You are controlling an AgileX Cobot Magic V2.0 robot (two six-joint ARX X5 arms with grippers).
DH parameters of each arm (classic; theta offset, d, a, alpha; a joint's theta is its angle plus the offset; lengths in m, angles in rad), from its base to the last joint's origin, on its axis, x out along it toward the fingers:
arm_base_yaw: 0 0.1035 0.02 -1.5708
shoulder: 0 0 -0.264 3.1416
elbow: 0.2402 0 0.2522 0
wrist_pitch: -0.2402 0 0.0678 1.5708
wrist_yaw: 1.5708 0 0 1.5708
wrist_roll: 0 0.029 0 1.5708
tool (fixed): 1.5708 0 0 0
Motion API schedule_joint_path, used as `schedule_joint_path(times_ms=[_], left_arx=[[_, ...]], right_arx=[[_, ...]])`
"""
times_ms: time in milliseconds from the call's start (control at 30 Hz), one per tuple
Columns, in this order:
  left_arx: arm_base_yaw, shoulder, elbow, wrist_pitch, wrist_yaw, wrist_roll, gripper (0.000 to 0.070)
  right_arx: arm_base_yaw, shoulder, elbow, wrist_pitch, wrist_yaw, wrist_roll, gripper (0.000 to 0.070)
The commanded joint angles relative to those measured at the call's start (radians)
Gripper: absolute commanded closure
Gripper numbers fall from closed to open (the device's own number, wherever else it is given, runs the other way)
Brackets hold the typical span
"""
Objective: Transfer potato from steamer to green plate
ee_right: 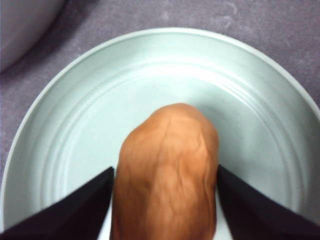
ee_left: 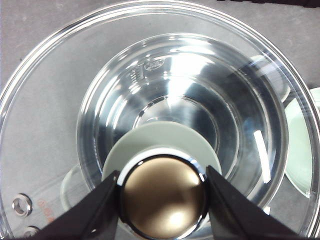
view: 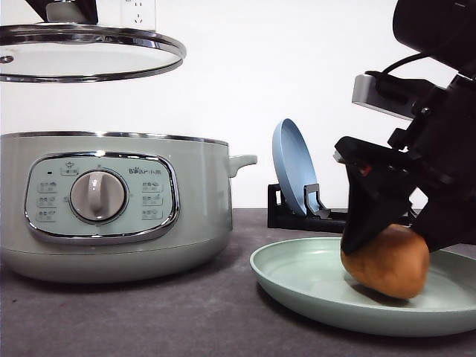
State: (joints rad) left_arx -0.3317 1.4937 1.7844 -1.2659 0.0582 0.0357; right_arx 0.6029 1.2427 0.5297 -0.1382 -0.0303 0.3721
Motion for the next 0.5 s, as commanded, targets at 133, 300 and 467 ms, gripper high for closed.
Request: schedule_joint_path(times_ms=[133,300,467], left_arx=[[-0.006,-0.005,0.029,0.032,0.004,0.004,0.07],[-0.028,-0.005,0.029,0.032,0.004,0.004,0.07],[-0.062,-0.001,0.028,0.032,0.004,0.005,0.07]], right_arx=[[0.008,-0.002,0.009,0.018,0.004,0.013,0.0122],[0.001,-0.058,0.044,0.011,0.006,0.006,0.0111],[-0.016,-0.137,0.124,-0.048,0.006,-0.032,0.0111]])
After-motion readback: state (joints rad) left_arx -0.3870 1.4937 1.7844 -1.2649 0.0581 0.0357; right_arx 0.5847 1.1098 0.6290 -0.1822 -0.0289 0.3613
